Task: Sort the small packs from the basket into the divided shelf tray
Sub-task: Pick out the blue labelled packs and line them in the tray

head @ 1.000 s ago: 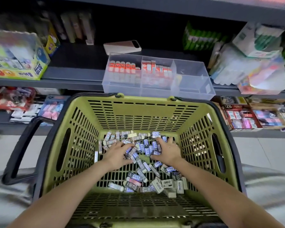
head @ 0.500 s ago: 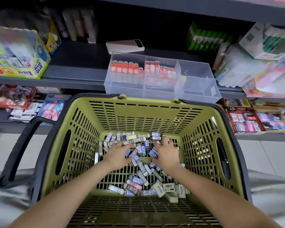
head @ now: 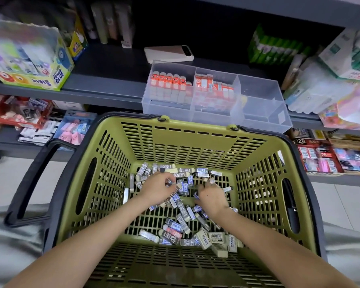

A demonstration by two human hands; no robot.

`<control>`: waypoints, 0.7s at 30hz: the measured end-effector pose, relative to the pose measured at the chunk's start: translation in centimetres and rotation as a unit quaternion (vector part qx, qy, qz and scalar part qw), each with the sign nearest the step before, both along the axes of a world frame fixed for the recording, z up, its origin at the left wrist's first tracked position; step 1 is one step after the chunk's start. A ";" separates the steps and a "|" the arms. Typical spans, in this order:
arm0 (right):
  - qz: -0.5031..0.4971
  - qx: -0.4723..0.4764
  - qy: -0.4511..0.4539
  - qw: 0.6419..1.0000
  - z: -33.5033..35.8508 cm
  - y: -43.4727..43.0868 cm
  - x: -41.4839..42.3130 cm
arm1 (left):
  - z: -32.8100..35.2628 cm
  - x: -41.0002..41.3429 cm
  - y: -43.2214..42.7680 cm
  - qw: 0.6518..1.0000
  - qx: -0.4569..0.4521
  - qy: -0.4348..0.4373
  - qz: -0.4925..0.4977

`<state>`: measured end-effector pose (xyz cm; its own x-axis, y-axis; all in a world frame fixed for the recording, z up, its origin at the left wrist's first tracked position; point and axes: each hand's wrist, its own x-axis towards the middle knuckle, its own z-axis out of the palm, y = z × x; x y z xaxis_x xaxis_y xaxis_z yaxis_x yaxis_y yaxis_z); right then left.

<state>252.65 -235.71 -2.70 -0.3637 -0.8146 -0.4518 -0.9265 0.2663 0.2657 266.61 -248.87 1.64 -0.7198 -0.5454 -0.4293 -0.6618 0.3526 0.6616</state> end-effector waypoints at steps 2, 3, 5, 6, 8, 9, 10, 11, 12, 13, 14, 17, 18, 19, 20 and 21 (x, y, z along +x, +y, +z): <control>-0.011 -0.010 -0.014 1.000 -0.3 0.0 0.1 | 0.0 -0.2 0.1 0.999 0.029 0.014 0.025; -0.009 -0.020 -0.029 0.999 -0.4 -0.1 0.2 | 0.0 -0.3 0.2 0.997 0.051 0.026 0.045; -0.001 -0.052 -0.085 0.995 -0.3 -0.3 0.5 | 0.0 -0.6 0.5 0.987 0.112 0.054 0.099; -0.008 -0.065 -0.118 0.991 -0.1 -0.3 0.5 | 0.2 -0.7 0.6 0.976 0.158 0.066 0.135; -0.067 -0.106 -0.182 0.975 1.1 -0.3 0.5 | 0.6 -0.9 0.9 0.935 0.270 0.083 0.213; -0.111 -0.151 -0.220 0.957 1.8 -0.5 0.5 | 0.7 -1.0 1.0 0.910 0.322 0.086 0.248; -0.154 -0.207 -0.263 0.930 2.6 -0.7 0.5 | 0.9 -1.2 1.0 0.883 0.368 0.088 0.278; -0.188 -0.259 -0.302 0.898 3.6 -1.0 0.6 | 1.0 -1.3 1.0 0.857 0.411 0.090 0.299; -0.210 -0.298 -0.338 0.868 4.6 -1.3 0.9 | 1.1 -1.4 1.0 0.829 0.454 0.096 0.314; -0.224 -0.318 -0.366 0.845 5.7 -1.7 1.4 | 1.1 -1.5 1.0 0.797 0.498 0.103 0.325; -0.227 -0.327 -0.398 0.826 6.7 -2.1 2.0 | 1.2 -1.6 1.1 0.763 0.543 0.112 0.334; -0.199 -0.278 -0.477 0.810 9.0 -2.6 3.0 | 1.2 -1.8 1.5 0.689 0.620 0.136 0.351; -0.195 -0.258 -0.504 0.801 9.5 -2.5 2.7 | 1.1 -1.8 1.6 0.678 0.629 0.144 0.352; -0.214 -0.255 -0.526 0.783 9.9 -2.1 1.8 | 1.0 -1.8 1.6 0.673 0.633 0.150 0.352; -0.253 -0.275 -0.543 0.752 10.1 -1.5 0.7 | 1.0 -1.7 1.6 0.672 0.635 0.151 0.351; -0.302 -0.303 -0.533 0.730 9.9 -0.8 -0.8 | 1.0 -1.7 1.6 0.677 0.632 0.146 0.349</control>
<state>251.88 -236.54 7.21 -0.4437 -0.8191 -0.3636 -0.1851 0.4807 -0.8571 264.93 -247.28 2.68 -0.6309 -0.1274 -0.7653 -0.1509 -0.9474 0.2821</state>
